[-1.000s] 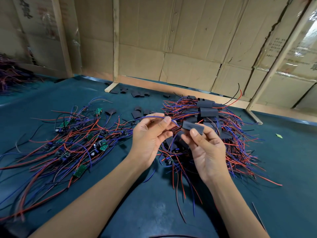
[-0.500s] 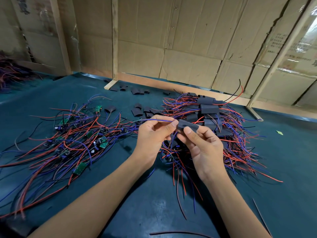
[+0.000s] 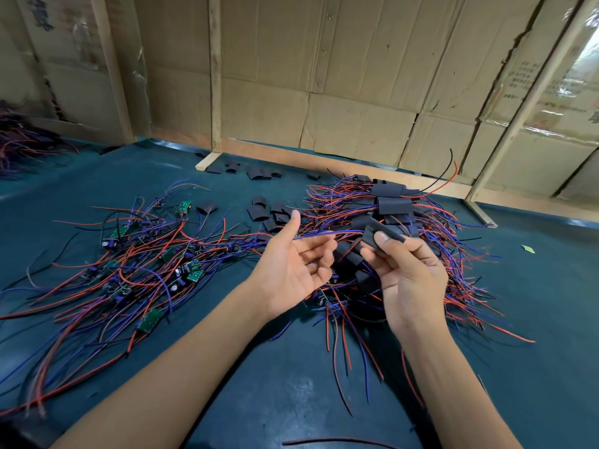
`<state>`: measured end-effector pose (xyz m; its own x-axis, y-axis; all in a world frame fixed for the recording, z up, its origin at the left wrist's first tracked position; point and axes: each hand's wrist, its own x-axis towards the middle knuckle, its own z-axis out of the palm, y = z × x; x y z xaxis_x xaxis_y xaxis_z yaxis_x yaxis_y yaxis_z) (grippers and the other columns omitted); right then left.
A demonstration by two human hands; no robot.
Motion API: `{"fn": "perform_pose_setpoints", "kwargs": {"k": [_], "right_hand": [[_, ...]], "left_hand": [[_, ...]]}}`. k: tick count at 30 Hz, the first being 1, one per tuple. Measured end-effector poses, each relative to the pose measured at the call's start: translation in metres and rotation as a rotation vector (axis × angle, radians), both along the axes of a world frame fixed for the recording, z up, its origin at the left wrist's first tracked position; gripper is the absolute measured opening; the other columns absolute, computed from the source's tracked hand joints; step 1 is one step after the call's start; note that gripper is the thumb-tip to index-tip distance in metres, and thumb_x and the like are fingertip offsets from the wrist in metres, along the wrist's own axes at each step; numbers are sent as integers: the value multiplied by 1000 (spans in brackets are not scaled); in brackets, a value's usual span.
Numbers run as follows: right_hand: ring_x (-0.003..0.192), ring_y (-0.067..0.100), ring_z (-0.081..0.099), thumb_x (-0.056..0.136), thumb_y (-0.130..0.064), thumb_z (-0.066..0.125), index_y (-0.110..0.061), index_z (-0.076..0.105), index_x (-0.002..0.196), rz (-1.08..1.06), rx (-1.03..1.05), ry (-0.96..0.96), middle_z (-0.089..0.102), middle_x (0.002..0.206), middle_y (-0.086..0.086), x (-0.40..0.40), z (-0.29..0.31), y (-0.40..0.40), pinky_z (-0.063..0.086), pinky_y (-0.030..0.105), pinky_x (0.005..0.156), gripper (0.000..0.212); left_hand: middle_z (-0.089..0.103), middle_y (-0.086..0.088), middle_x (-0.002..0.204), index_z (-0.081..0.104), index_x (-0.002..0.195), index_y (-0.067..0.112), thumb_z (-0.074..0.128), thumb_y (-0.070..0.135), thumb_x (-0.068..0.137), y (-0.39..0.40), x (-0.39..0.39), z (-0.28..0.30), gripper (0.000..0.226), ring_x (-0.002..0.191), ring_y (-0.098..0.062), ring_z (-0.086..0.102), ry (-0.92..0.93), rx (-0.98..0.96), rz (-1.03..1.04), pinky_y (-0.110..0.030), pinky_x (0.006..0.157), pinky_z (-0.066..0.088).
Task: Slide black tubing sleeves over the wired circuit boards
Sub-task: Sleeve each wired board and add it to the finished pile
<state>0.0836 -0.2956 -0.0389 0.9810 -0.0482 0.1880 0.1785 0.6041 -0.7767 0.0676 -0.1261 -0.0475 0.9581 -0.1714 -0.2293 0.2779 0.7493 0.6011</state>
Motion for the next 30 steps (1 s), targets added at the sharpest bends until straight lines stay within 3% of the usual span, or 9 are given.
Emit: {"fn": "perform_pose_setpoints", "kwargs": {"k": [4, 8, 11, 17, 20, 22, 24, 27, 30], "right_hand": [[72, 27, 70, 82, 10, 68, -8, 55, 78, -20, 36, 20, 70, 82, 13, 2, -1, -3, 59, 30, 67, 23], [72, 25, 72, 76, 4, 72, -6, 59, 82, 2, 48, 18, 75, 85, 11, 4, 0, -6, 59, 30, 68, 17], [76, 29, 73, 74, 0, 74, -4, 63, 87, 65, -2, 4, 74, 86, 14, 4, 1, -5, 60, 32, 69, 17], [71, 32, 72, 72, -4, 78, -7, 58, 85, 69, -121, -60, 55, 88, 27, 0, -1, 3, 60, 36, 69, 24], [70, 31, 71, 71, -4, 79, -3, 60, 99, 75, -98, -52, 50, 93, 28, -1, 0, 4, 60, 36, 66, 34], [70, 30, 71, 72, 0, 76, -5, 59, 107, 72, -37, -38, 59, 87, 23, -1, 2, 2, 60, 36, 64, 40], [72, 29, 72, 72, 3, 73, -11, 57, 99, 92, 12, -33, 66, 81, 13, -1, 4, -1, 59, 33, 61, 33], [74, 25, 72, 75, 2, 70, -15, 58, 88, 149, 41, 10, 63, 81, 8, -2, 7, -4, 57, 29, 59, 24], [77, 21, 72, 76, -4, 72, -15, 61, 94, 204, 81, 36, 64, 84, 5, -3, 6, -5, 57, 25, 60, 24]], "left_hand": [[66, -13, 72, 73, 86, -5, 43, 72, 92, 4, 2, -4, 83, 53, -16, 56, 135, 194, -61, -23, 48, 37], [60, -9, 63, 61, 95, -1, 56, 43, 99, 6, 6, -6, 45, 45, -11, 50, 195, 154, 127, -18, 35, 33], [57, -7, 66, 63, 97, -2, 63, 26, 97, 9, 9, -4, 27, 48, -8, 49, 114, 85, 258, -16, 38, 36], [62, -1, 72, 73, 102, 5, 72, 35, 79, 6, 5, 4, 38, 60, -7, 55, -124, 134, 274, -17, 48, 43], [58, 1, 71, 77, 99, 9, 72, 35, 81, 4, 2, 6, 32, 62, -8, 53, -222, 159, 256, -18, 51, 42], [57, 1, 72, 78, 100, 9, 72, 32, 82, 4, 0, 7, 30, 65, -8, 53, -262, 83, 256, -18, 52, 43], [59, 0, 75, 77, 103, 8, 72, 24, 81, 7, 0, 7, 28, 69, -8, 57, -297, 62, 261, -20, 55, 46], [65, 0, 77, 77, 103, 10, 73, 14, 79, 7, 1, 5, 25, 72, -9, 61, -349, 105, 258, -22, 58, 48], [68, 0, 79, 76, 101, 13, 75, 10, 77, 5, 0, 3, 25, 73, -10, 64, -354, 114, 261, -23, 61, 51]]}}
